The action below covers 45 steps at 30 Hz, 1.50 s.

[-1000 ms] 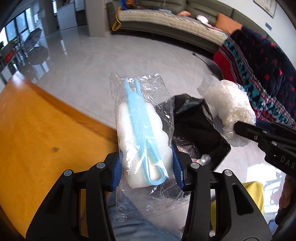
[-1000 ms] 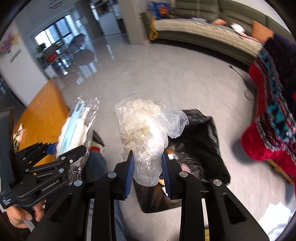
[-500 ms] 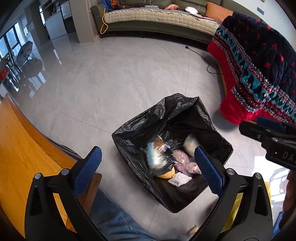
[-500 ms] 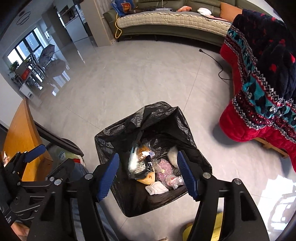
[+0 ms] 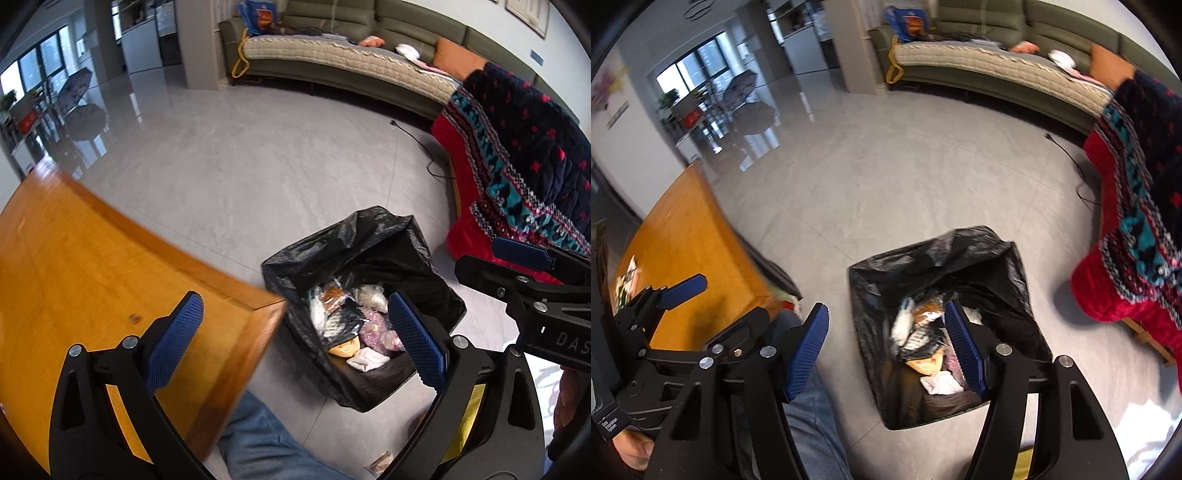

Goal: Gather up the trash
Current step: 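Grasp the red China Gold pouch with the left tool while the right tool grasps the orange-purple cube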

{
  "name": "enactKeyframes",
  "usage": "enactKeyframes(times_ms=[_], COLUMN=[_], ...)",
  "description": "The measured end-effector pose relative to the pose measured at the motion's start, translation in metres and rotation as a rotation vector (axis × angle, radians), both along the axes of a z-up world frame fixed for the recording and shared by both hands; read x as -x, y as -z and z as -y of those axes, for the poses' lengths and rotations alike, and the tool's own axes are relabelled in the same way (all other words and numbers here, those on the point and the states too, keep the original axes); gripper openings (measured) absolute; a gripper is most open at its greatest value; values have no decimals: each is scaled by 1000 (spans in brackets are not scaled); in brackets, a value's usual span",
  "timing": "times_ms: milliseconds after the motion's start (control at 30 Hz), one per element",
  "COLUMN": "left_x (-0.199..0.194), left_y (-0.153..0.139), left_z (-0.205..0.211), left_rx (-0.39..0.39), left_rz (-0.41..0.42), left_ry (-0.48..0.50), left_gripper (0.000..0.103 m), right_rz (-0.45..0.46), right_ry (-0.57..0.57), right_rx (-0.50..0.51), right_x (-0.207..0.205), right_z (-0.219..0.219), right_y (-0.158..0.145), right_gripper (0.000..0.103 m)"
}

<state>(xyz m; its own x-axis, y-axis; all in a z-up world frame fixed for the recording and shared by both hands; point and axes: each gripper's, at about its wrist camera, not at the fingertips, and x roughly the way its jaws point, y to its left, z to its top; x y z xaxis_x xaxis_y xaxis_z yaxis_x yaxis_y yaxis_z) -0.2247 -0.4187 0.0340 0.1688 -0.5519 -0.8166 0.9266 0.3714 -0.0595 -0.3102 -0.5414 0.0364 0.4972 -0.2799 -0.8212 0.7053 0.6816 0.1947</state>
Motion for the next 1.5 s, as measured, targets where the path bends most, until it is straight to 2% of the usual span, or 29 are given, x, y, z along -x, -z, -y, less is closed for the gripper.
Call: enactKeyframes(times_ms=[333,633,800,933,1100,1267,1300,1367,1433,1500], left_x=[-76,-131,-158,-182,-211,-239,-241,-245,-250,-256], left_y=[-11,-9,-11,-11,3,31,34,34,35,35], left_z=[-99,-198,-268,-334,-408,-473,-477,-482,-481,-480], left_rx=[46,62,69,57,13,14,9,-12,-17,-30], left_rz=[-22,-12,15,29,-55,-273,-292,-272,-279,-246], left_ry=[-257,-499,-684,-867,-1133,-1400,-1421,-1459,-1466,-1462], left_gripper=[97,97,97,97,97,97,97,97,97,97], right_rz=[17,6,5,-1,-15,-23,-25,-29,-35,-38], right_ry=[-263,-468,-587,-668,-743,-792,-800,-811,-818,-830], right_rx=[50,40,26,29,22,19,17,15,14,9], right_x=[-91,-169,-208,-229,-252,-268,-271,-276,-282,-288], right_z=[-78,-152,-197,-228,-257,-276,-279,-283,-286,-290], right_y=[-22,-21,-22,-21,-19,-17,-16,-15,-13,-11], right_gripper=[67,67,67,67,67,67,67,67,67,67])
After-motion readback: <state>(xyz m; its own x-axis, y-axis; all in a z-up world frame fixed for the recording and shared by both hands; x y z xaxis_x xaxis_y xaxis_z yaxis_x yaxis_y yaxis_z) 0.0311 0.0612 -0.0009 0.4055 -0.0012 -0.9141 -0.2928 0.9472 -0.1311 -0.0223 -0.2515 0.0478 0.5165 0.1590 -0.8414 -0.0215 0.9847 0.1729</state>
